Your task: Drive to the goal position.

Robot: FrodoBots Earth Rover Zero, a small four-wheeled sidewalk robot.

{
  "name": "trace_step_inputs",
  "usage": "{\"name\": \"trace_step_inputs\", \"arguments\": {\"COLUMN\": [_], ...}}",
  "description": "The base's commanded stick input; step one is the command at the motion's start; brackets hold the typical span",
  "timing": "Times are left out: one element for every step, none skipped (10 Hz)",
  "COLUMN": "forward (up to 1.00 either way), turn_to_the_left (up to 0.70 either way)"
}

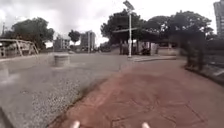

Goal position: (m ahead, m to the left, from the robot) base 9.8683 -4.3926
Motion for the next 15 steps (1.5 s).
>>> {"name": "trace_step_inputs", "arguments": {"forward": [0.70,0.70,0.70,0.70,0.70,0.70,0.70,0.70,0.70,0.70,0.70,0.70,0.70,0.70,0.70], "turn_to_the_left": [-0.27,-0.27,-0.27,-0.27,-0.27,-0.27,-0.04,0.00,0.00,0.00,0.00,0.00,0.00,0.00,0.00]}}
